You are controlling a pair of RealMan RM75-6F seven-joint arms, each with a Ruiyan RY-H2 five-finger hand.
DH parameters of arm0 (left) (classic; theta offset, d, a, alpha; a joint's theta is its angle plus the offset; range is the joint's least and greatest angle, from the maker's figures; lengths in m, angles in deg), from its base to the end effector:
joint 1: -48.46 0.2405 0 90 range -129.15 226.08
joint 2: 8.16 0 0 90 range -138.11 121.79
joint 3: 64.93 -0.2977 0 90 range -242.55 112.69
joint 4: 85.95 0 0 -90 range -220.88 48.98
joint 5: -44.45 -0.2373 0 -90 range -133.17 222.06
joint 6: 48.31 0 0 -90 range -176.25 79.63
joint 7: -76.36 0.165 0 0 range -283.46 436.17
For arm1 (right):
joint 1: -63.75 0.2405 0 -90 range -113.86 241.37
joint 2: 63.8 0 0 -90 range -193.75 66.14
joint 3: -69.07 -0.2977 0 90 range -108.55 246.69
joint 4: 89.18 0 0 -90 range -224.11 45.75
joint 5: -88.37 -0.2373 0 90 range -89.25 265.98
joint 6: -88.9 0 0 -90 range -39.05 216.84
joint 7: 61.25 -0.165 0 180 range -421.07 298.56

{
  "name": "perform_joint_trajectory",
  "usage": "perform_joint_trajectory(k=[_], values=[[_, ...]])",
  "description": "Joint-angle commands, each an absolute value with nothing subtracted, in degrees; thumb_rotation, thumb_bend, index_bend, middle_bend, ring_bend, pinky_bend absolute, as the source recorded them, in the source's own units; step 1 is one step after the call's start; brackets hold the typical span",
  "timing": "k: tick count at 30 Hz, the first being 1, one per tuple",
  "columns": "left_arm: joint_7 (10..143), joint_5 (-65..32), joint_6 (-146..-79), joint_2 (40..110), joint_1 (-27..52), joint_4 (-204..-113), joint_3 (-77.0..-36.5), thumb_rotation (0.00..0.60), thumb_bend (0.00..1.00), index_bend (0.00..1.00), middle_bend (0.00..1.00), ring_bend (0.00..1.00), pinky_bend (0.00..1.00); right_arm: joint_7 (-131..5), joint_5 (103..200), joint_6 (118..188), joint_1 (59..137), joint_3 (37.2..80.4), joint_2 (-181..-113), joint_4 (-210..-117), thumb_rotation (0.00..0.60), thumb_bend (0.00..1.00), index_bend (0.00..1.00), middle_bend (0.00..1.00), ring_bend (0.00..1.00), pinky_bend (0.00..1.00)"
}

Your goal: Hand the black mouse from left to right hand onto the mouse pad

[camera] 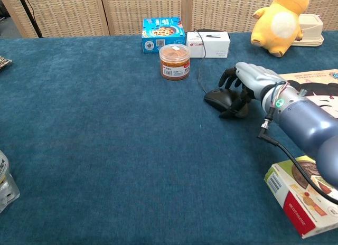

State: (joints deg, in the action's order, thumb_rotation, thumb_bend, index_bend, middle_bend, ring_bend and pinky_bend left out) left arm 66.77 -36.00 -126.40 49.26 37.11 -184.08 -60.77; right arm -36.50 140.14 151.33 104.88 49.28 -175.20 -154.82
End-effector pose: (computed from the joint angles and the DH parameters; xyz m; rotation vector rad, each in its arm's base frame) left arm -0.3384 0.2500 0.1752 -1.3649 -1.0663 -1.0045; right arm -0.1773 -0.4101 -0.1268 1.4677 -1.1633 0.9165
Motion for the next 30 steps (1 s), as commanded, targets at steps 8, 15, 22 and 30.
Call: perform_joint_trajectory(k=[8,15,22,30], values=[[66.9,-36.1,-125.9,49.2,37.1,-184.3,-60.7,0.600,0.03,0.00,0.00,0.00,0.00,-39.1,143.4,152.6,104.3,49.9,-175.2,-154.7,0.600,0.49,0.40,0.39,0.35,0.58],[66.8,-36.1,-125.3,49.0,37.0,-184.4,-60.8,0.600,0.03,0.00,0.00,0.00,0.00,-39.6,145.3,154.5,103.5,49.1,-172.8,-158.2,0.600,0.51,0.41,0.40,0.35,0.58],[66.6,-36.3,-124.8,48.8,37.0,-184.7,-60.9,0.600,0.03,0.00,0.00,0.00,0.00,-40.7,144.2,157.3,101.3,45.7,-166.9,-161.6,0.600,0.53,0.41,0.40,0.35,0.58],[66.9,-36.6,-124.5,48.8,36.9,-184.8,-61.0,0.600,0.03,0.00,0.00,0.00,0.00,-45.2,141.7,158.5,95.9,44.8,-160.3,-162.4,0.600,0.54,0.41,0.40,0.35,0.58]])
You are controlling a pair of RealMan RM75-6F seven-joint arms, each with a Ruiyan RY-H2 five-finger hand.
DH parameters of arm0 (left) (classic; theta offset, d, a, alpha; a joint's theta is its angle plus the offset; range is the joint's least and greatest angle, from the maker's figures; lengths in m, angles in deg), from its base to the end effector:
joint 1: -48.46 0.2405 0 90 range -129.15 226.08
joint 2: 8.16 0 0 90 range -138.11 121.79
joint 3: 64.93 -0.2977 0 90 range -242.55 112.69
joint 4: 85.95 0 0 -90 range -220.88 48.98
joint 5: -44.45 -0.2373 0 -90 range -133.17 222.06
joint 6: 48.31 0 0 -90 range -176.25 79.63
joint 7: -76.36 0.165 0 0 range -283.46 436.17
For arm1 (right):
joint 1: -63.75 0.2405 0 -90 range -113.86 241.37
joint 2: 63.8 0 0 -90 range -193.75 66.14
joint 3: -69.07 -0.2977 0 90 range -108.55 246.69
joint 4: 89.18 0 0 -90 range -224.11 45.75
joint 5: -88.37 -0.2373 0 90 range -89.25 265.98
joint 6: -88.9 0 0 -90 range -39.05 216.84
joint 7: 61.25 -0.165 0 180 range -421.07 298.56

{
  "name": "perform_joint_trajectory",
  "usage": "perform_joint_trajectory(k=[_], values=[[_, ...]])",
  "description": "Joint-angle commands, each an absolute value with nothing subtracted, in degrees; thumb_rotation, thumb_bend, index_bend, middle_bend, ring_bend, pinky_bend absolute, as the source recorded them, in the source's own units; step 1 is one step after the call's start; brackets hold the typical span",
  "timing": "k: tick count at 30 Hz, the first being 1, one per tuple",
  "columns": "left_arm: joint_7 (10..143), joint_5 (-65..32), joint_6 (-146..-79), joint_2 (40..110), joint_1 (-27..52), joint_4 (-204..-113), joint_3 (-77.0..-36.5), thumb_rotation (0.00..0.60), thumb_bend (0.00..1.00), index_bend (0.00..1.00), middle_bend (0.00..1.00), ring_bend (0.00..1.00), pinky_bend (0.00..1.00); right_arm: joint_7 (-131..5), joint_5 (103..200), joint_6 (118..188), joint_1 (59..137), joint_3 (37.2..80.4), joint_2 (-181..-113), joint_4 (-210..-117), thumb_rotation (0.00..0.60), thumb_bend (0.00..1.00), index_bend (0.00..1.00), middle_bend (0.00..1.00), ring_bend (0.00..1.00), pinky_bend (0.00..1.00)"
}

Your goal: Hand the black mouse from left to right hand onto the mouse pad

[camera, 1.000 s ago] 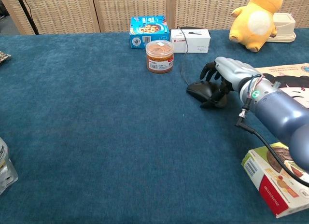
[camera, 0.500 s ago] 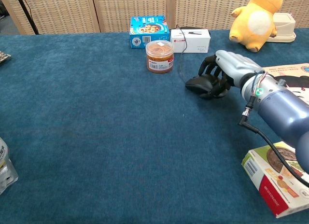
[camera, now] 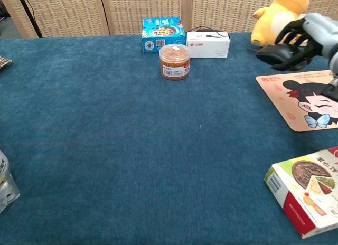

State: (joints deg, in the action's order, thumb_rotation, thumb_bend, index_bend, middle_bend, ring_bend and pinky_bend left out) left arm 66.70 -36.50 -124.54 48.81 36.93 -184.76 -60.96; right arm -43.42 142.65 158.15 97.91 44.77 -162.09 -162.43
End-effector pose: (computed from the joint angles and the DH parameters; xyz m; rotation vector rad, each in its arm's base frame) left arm -0.3366 0.2494 0.1706 -1.3920 -1.0931 -0.9886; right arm -0.2388 -0.4280 -0.0081 1.1776 -1.0949 1.0283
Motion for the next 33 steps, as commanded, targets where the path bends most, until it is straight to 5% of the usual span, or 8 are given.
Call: perform_joint_trajectory(k=[1,33], values=[[67.0,-36.7,-124.5,48.9,36.9,-184.9,-61.0,0.600,0.03,0.00,0.00,0.00,0.00,-46.0,141.5,158.4,95.2,45.0,-159.8,-162.1,0.600,0.54,0.41,0.40,0.35,0.58],[65.9,-38.7,-124.7,49.2,37.1,-184.6,-61.9,0.600,0.03,0.00,0.00,0.00,0.00,-60.5,142.2,151.2,91.8,47.3,-166.9,-140.8,0.600,0.64,0.42,0.41,0.35,0.57]])
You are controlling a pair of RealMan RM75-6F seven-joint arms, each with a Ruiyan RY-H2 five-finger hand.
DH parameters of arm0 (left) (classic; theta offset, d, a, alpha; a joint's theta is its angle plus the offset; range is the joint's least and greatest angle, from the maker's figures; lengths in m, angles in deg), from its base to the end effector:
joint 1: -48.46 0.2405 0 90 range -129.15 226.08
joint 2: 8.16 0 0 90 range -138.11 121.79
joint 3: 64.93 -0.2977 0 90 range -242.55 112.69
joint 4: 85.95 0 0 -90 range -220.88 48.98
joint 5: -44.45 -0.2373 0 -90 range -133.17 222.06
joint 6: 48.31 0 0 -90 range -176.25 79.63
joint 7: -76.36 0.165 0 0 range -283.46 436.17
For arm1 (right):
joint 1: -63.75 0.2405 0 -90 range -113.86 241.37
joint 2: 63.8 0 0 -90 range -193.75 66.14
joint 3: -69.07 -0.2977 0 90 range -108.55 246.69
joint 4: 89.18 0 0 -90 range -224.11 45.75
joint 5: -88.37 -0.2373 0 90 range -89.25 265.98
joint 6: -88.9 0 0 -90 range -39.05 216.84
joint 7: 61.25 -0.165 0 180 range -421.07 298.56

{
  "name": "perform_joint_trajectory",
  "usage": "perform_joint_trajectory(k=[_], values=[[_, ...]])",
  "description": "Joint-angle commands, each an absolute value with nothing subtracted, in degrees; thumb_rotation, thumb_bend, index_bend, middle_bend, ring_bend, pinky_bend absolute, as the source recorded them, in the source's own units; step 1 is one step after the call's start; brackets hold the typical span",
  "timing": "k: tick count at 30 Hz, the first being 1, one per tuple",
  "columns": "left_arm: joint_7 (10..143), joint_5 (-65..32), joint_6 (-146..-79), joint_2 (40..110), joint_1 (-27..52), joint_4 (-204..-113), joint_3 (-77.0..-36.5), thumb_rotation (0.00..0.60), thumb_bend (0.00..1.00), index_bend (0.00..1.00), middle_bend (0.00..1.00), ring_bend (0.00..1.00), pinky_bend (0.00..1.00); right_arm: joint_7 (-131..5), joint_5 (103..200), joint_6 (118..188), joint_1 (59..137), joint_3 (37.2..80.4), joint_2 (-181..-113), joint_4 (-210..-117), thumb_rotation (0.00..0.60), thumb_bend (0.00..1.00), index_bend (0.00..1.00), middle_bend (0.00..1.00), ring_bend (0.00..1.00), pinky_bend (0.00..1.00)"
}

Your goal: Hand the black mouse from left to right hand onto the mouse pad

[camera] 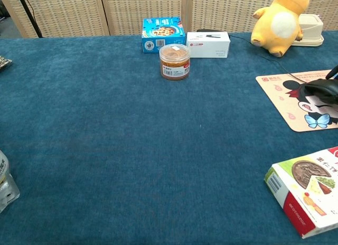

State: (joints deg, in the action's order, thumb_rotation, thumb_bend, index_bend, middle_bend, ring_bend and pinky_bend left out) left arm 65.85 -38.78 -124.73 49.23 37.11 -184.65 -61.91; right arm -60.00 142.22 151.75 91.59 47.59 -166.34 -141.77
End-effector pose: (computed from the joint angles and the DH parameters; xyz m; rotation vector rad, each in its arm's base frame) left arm -0.3337 0.2440 0.1636 -1.4256 -1.1048 -1.0035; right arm -0.3687 -0.4005 -0.0157 0.9884 -1.2227 0.8958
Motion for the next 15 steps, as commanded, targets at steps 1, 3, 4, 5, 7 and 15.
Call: perform_joint_trajectory(k=[1,3,4,5,7,15], values=[[65.9,-38.6,-124.7,49.3,37.1,-184.6,-61.9,0.600,0.03,0.00,0.00,0.00,0.00,-60.6,142.2,151.0,91.8,47.2,-167.0,-140.3,0.600,0.64,0.42,0.41,0.35,0.57],[66.1,-38.5,-124.8,49.3,37.1,-184.7,-61.8,0.600,0.03,0.00,0.00,0.00,0.00,-61.1,142.3,150.6,91.8,47.1,-167.3,-139.6,0.600,0.64,0.42,0.41,0.35,0.57],[66.2,-38.4,-124.7,49.3,37.1,-184.7,-61.8,0.600,0.03,0.00,0.00,0.00,0.00,-61.4,142.4,150.5,91.8,47.1,-167.4,-139.3,0.600,0.64,0.42,0.40,0.35,0.56],[66.3,-38.3,-124.6,49.4,37.1,-184.7,-61.8,0.600,0.03,0.00,0.00,0.00,0.00,-61.7,142.5,150.2,91.7,47.2,-167.4,-139.2,0.600,0.64,0.41,0.40,0.34,0.56],[66.5,-38.3,-124.4,49.5,37.0,-184.7,-61.8,0.600,0.03,0.00,0.00,0.00,0.00,-63.1,143.2,149.6,91.5,47.3,-167.2,-139.4,0.600,0.64,0.37,0.37,0.31,0.51],[66.7,-38.3,-124.5,49.4,37.0,-184.9,-61.8,0.600,0.03,0.00,0.00,0.00,0.00,-61.3,144.4,151.3,90.9,48.0,-167.6,-138.8,0.600,0.64,0.27,0.23,0.14,0.32]])
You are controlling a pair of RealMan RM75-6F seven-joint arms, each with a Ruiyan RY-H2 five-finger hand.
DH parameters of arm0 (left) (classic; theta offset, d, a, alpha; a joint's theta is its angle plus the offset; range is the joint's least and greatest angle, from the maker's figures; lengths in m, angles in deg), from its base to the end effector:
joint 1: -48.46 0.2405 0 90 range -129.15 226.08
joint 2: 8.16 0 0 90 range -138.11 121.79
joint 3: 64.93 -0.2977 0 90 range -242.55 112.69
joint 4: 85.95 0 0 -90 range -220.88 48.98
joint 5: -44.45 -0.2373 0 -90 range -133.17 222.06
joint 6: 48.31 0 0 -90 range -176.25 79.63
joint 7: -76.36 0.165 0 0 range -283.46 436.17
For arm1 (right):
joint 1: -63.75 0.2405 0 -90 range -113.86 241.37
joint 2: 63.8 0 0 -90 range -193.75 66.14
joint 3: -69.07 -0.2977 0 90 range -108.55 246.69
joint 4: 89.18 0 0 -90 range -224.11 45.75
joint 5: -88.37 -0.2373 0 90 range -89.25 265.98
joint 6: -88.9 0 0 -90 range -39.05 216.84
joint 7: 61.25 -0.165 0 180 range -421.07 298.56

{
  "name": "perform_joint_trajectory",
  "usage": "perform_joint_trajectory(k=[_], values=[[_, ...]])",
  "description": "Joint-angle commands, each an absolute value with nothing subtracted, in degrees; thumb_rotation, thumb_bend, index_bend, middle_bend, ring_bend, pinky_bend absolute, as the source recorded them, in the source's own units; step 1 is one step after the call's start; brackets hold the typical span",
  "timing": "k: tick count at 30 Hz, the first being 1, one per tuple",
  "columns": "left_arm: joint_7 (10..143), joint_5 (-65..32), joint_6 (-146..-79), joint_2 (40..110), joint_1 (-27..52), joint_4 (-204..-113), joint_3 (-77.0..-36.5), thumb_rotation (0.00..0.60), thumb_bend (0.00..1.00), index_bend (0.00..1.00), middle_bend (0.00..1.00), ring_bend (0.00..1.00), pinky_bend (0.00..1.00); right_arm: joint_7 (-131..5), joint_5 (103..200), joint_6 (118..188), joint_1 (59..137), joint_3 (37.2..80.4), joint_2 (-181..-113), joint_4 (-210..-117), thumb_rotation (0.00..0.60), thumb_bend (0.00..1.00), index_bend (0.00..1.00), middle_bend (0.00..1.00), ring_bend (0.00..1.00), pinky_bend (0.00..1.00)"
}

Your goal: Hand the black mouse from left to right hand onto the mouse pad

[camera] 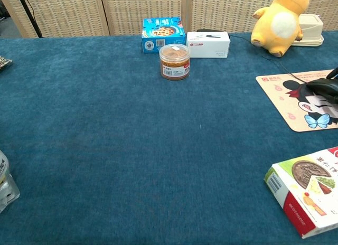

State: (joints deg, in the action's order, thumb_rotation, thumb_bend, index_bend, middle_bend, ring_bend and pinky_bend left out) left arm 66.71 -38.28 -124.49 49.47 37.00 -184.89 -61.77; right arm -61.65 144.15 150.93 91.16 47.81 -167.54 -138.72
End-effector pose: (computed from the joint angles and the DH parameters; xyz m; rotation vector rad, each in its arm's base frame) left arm -0.3331 0.2450 0.1618 -1.4245 -1.1034 -0.9961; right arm -0.3764 -0.3978 -0.0197 1.0006 -1.2146 0.8870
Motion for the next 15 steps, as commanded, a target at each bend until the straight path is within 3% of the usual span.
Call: perform_joint_trajectory(k=[1,15], values=[[66.7,-38.3,-124.5,49.4,37.0,-184.9,-61.8,0.600,0.03,0.00,0.00,0.00,0.00,-61.2,144.6,151.5,90.8,48.0,-167.6,-139.0,0.600,0.64,0.26,0.21,0.11,0.30],[65.8,-39.4,-125.2,49.0,37.3,-184.8,-62.1,0.600,0.03,0.00,0.00,0.00,0.00,-59.4,146.5,153.3,88.8,49.6,-166.8,-143.6,0.600,0.64,0.23,0.16,0.06,0.27]])
